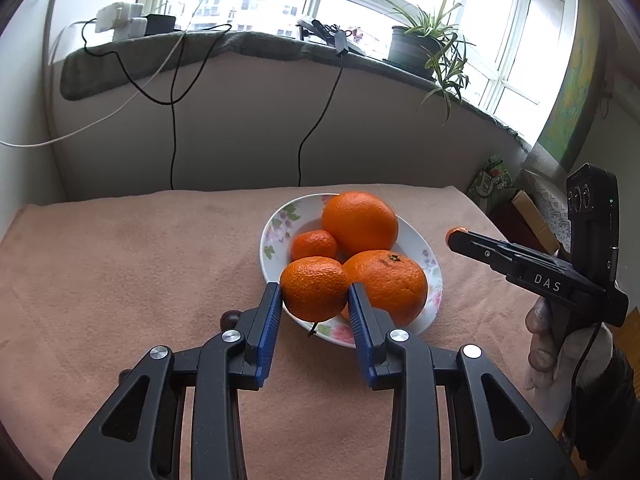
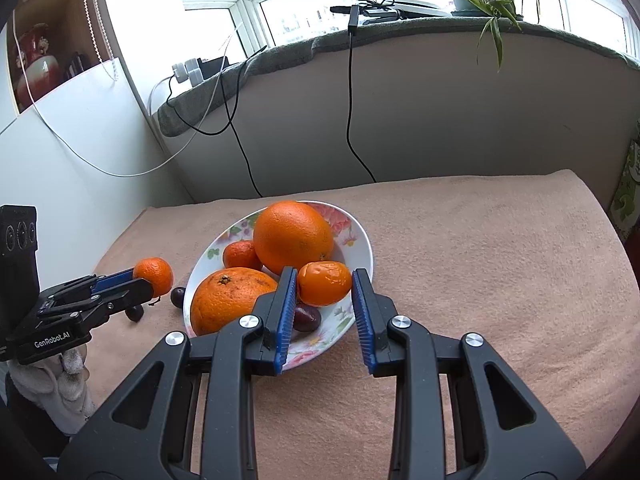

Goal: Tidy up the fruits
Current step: 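Carry both tangerines in the left and right tools over the plate, then lower the tangerines onto the plate and open both tools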

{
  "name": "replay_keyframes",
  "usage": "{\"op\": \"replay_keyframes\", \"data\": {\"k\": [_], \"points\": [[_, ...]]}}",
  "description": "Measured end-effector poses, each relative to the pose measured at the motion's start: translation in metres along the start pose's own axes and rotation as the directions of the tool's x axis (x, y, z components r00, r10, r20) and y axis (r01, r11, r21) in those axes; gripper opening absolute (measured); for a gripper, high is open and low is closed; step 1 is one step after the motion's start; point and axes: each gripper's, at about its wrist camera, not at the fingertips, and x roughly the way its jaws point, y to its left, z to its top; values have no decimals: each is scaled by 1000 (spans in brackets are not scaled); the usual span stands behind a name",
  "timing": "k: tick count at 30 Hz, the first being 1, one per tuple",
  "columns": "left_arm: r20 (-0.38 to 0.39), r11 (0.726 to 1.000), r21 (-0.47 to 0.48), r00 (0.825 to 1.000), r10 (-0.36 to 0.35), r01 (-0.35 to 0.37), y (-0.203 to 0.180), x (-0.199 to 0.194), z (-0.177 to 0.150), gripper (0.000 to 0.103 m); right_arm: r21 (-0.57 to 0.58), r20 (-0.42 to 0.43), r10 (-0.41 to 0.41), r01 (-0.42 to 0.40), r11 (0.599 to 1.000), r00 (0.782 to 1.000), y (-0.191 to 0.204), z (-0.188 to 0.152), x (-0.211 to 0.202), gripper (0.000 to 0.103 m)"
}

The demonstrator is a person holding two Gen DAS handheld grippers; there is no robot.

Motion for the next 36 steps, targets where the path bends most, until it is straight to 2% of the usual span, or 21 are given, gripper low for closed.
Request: {"op": "replay_keyframes", "data": {"k": [19, 36], "points": [[-36, 1000, 2, 999, -2, 2, 2, 17, 3, 33, -9, -47, -1, 1, 1000, 999, -4, 2, 25, 29], [-10, 1000, 6, 1000, -5, 5, -1, 12, 7, 33, -14, -52, 0, -1, 1000, 999, -4, 3, 26, 30]]}}
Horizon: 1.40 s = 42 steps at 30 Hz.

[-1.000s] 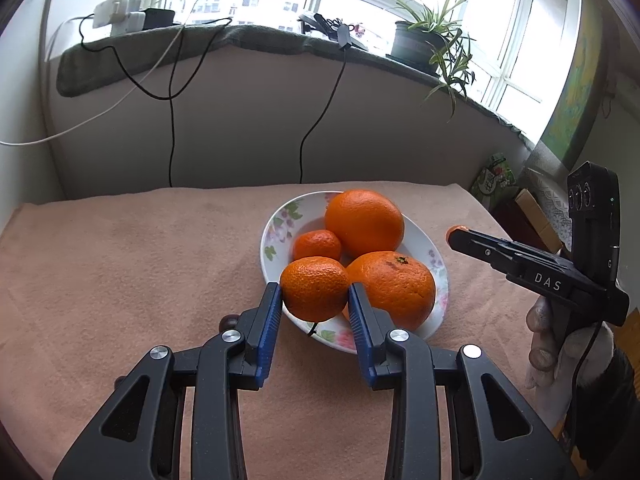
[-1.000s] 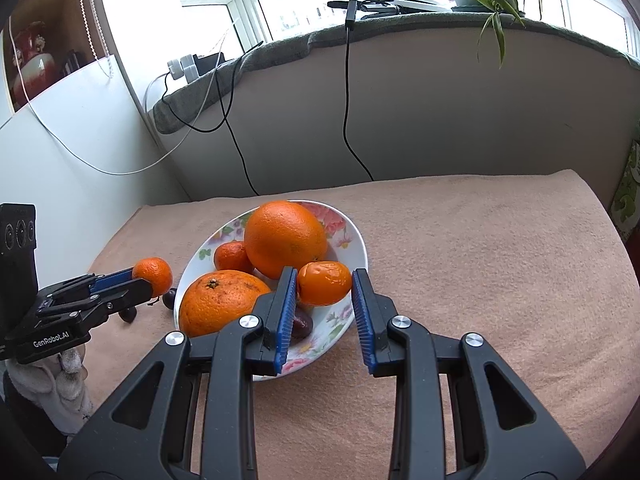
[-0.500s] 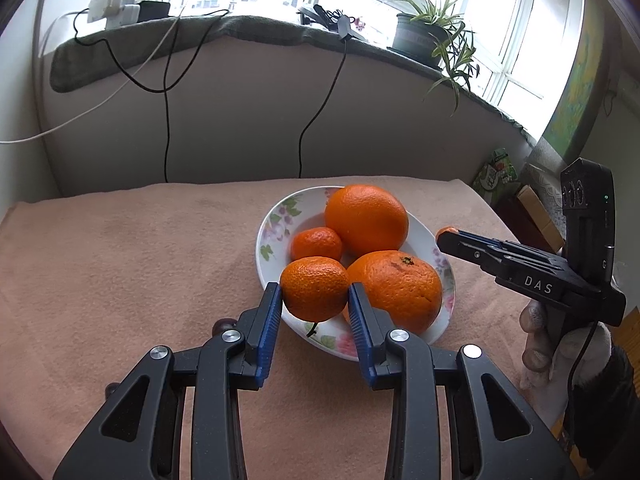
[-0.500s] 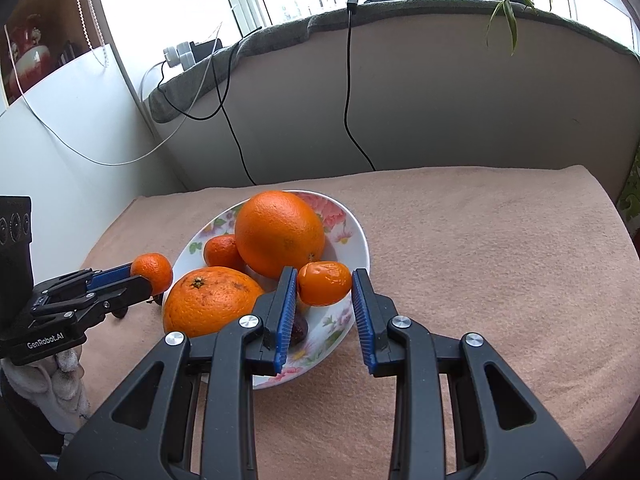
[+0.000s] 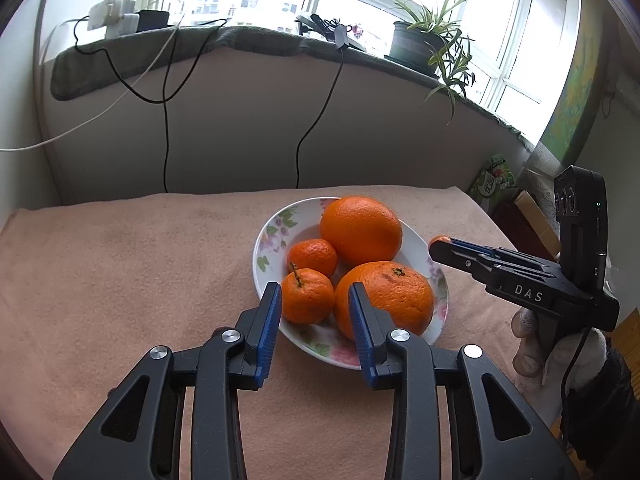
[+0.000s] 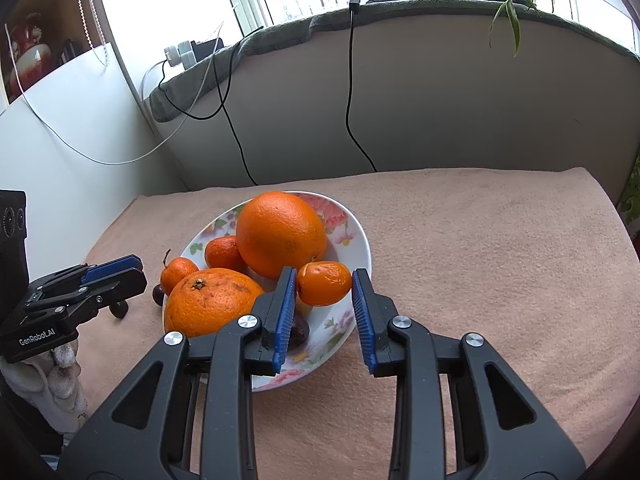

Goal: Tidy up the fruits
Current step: 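Lower the tangerines onto the plate and open both tools, then withdraw both open tools from the plate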

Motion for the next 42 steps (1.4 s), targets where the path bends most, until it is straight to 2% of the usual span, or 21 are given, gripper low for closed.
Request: {"op": "replay_keyframes", "data": {"k": [2, 4, 6, 8, 10, 12, 13, 20, 42], "points": [[3, 1000, -1, 1000, 0, 0, 0, -1, 0, 42, -1, 1, 0, 0, 1000, 1000, 0, 0, -1, 36], [5, 1000, -3, 1000, -3, 3, -1, -2, 1, 45, -3, 15, -8, 8, 1000, 1000, 1, 0, -5, 60], [8, 1000, 2, 1000, 0, 0, -2, -2, 1, 46, -8, 26, -8, 8, 1000, 1000, 2, 0, -9, 66], [10, 1000, 3, 1000, 2, -2, -3, -3, 1, 63, -16, 25, -14, 15, 1000, 1000, 4, 1, -11, 70], [13, 1000, 7, 1000, 2, -2, -5, -4, 1, 68, -24, 33, -21, 22, 999, 999, 7, 1, -13, 81], [12, 1000, 15, 1000, 17, -18, -7, -4, 1, 75, -25, 42, -25, 26, 999, 999, 9, 0, -16, 86], [13, 999, 18, 1000, 28, -29, -7, -4, 1, 79, -25, 44, -25, 26, 999, 999, 10, 0, -17, 87], [18, 997, 35, 998, 63, -64, -10, -6, 0, 80, -37, 33, -35, 36, 999, 999, 16, -3, -18, 88], [69, 997, 29, 995, 72, -74, -7, -34, -5, 80, -59, 73, -26, 31, 998, 997, 39, -3, -39, 88]]}}
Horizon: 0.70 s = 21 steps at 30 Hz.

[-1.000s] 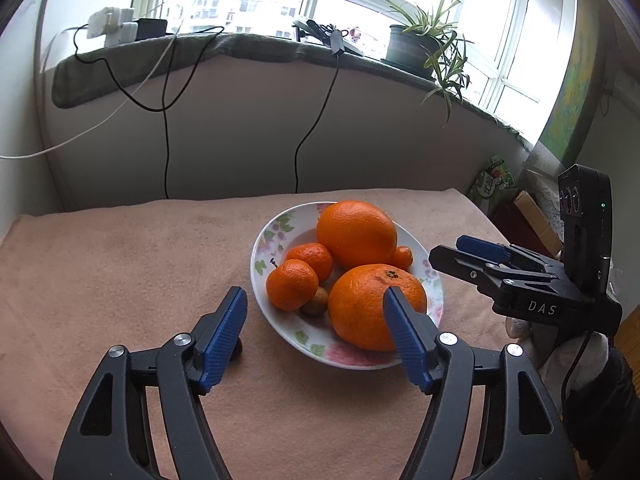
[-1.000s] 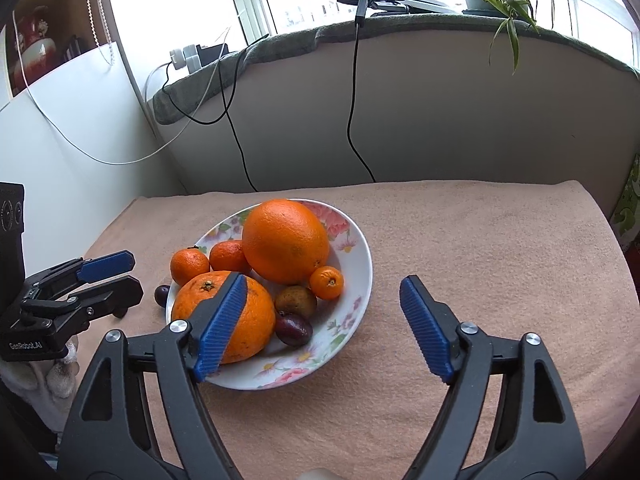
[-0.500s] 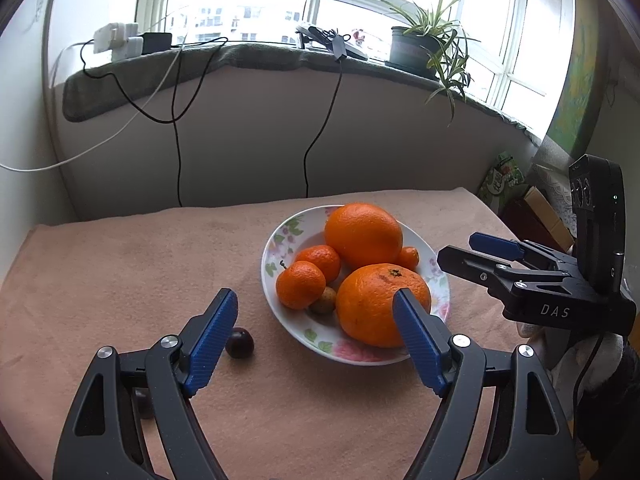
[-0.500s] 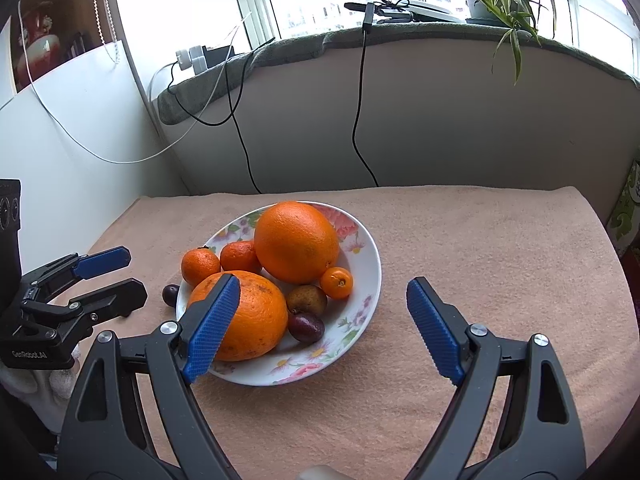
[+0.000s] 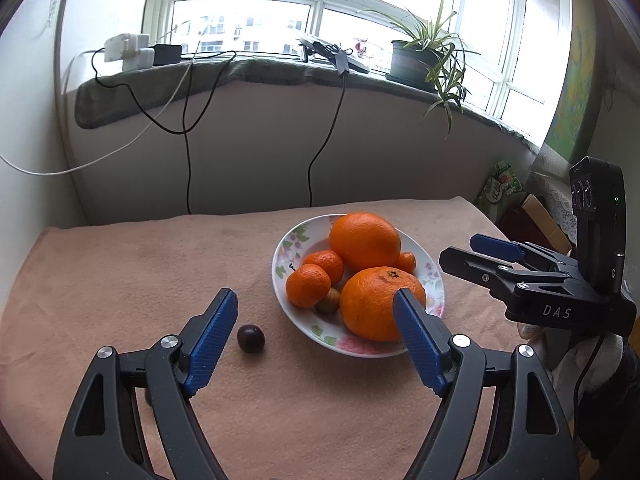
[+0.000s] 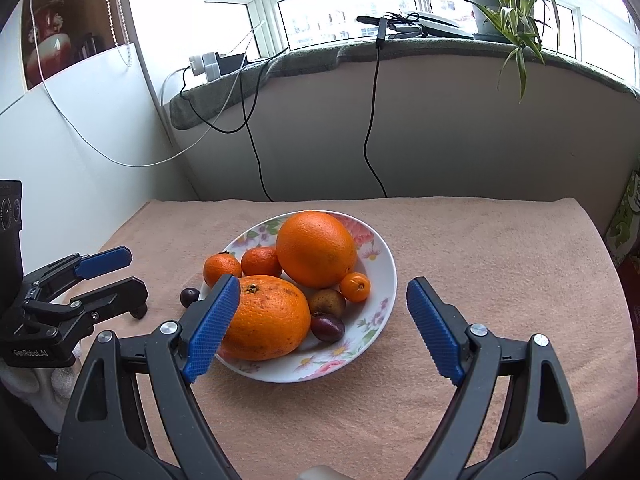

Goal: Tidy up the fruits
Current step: 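Withdraw both open tools from the plate, then move the open right tool toward the dark plum on the blanket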

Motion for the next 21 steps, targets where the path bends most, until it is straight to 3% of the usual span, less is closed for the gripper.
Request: {"op": "replay_keyframes", "data": {"k": [12, 21], "points": [[27, 1000, -19, 1000, 16, -15, 14, -19, -6, 80, -42, 2, 34, -34, 999, 999, 29, 1, -3, 88], [28, 996, -68, 997, 66, -64, 46, -34, -22, 80, -97, -4, 90, -90, 991, 996, 60, -2, -2, 88]]}}
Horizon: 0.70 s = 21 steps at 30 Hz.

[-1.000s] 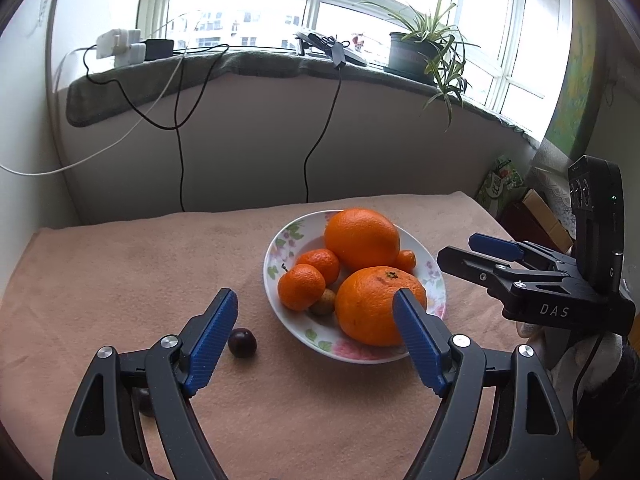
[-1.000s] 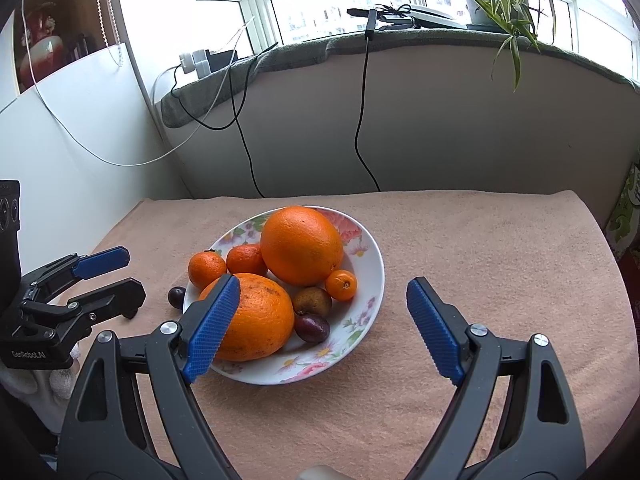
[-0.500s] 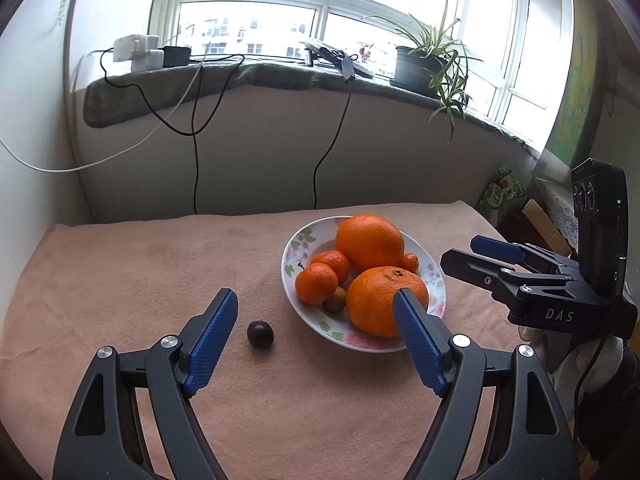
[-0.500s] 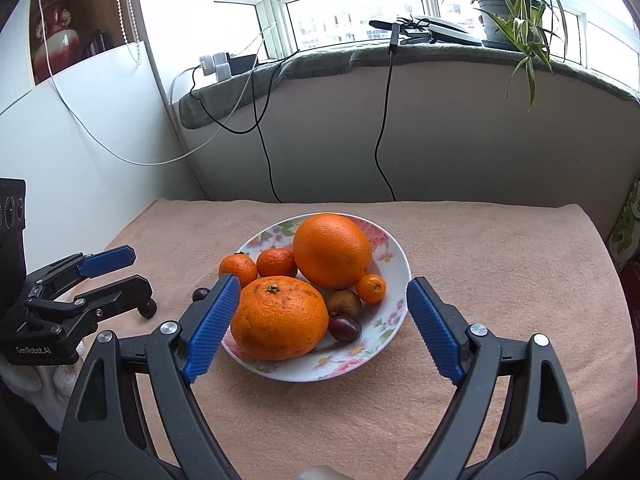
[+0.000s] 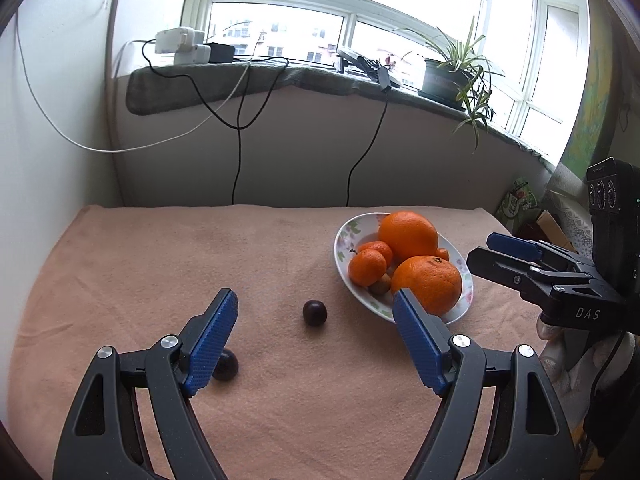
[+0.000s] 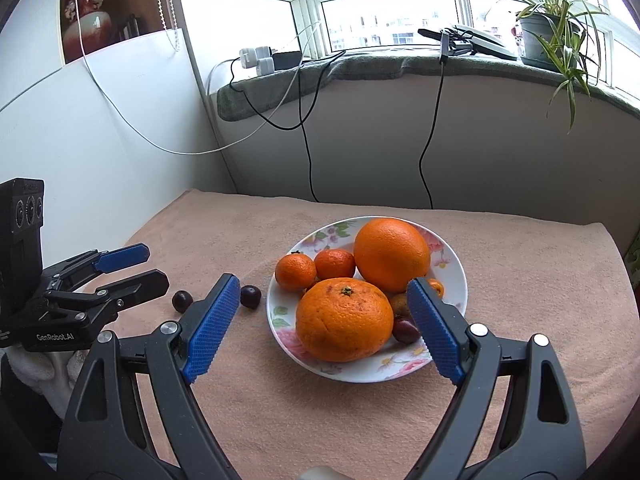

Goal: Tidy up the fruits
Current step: 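Move the open right tool toward the dark plum on the blanket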

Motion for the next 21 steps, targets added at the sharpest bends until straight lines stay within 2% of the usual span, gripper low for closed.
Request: {"op": "replay_keyframes", "data": {"k": [8, 15, 17, 20, 21], "points": [[-39, 998, -29, 997, 60, -61, 33, -14, -28, 80, -62, -32, 57, -58, 996, 998, 32, -3, 12, 88], [-72, 994, -66, 994, 78, -83, 56, -17, -48, 79, -91, -69, 127, -133, 987, 989, 63, -10, 26, 88], [-77, 994, -75, 995, 69, -75, 58, -15, -51, 76, -107, -82, 135, -143, 984, 987, 72, -13, 32, 87], [-89, 994, -90, 995, 47, -55, 62, -12, -54, 65, -106, -130, 135, -149, 983, 982, 84, -19, 46, 72], [-92, 995, -92, 995, 40, -48, 62, -11, -55, 65, -95, -142, 139, -154, 984, 980, 86, -22, 50, 68]]}}
